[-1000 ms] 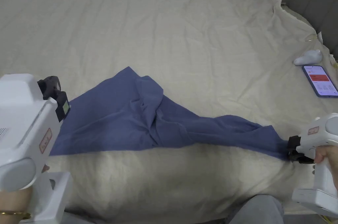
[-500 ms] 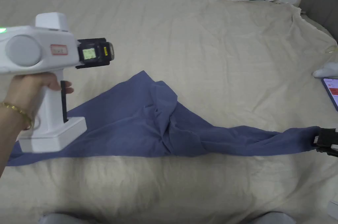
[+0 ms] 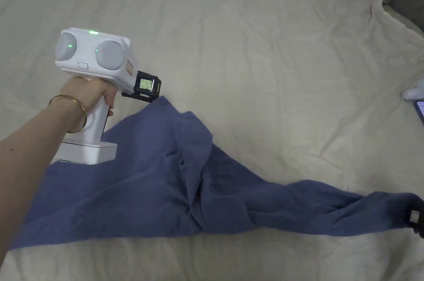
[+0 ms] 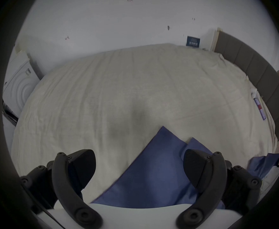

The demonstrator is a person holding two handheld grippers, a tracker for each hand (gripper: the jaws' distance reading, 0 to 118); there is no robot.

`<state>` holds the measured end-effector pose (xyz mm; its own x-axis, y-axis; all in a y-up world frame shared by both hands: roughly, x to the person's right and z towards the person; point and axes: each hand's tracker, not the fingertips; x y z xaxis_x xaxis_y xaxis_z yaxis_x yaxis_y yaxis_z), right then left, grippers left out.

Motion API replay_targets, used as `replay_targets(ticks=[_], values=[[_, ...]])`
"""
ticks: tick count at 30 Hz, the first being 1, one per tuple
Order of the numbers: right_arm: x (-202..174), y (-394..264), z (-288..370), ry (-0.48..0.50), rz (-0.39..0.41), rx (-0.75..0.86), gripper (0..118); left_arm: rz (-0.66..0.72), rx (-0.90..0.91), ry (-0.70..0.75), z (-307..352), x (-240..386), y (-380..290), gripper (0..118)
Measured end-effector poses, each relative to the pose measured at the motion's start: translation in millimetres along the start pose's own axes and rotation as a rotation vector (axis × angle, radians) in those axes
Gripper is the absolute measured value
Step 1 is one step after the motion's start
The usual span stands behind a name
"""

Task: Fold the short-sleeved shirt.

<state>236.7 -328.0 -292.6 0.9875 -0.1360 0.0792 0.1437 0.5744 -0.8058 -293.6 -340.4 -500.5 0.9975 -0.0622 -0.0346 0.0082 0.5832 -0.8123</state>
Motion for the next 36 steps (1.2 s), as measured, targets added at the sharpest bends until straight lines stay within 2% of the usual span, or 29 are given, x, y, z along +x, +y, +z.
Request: replay_targets(ticks=[7,10,11,14,16,19,22,28,34,36], values=[[9,11,-19,-0.013,-0.021,-0.023,4,-0.082,-0.091,-0.020,-61,26,24,93],[10,14,-24,-0.011,-0.025,-0.025,4,-0.102,-0.120,-0.022,-77,34,27,74],[11,15,-26,-0.011,-0.023,-0.028,4,-0.105,-0.128,-0.027,-81,36,27,61],[3,18,-29,-0.010,-0.010,-0.035,4,-0.106,-0.153,-0.047,-91,42,23,50],[2,19,-31,-0.008,-0.007,-0.037,4,-0.109,-0.174,-0.070,-98,46,17,31],[-7,21,-28,-0.006,-0.004,-0.034,4,-0.115,-0.154,-0.053,-102,50,10,26],[-9,22,-27,0.003,-0.010,-0.028,4,-0.108,-0.148,-0.067,-98,48,12,3],[-15,23,-18,0.010,-0.018,-0.012,4,-0.128,-0.098,-0.035,-71,48,16,0],[-11,55,18,0.020,0.009,0.095,4,0.034,0.150,-0.003,10,18,35,0],[-11,73,38,0.058,0.000,0.148,4,0.063,0.232,0.030,46,1,44,0]])
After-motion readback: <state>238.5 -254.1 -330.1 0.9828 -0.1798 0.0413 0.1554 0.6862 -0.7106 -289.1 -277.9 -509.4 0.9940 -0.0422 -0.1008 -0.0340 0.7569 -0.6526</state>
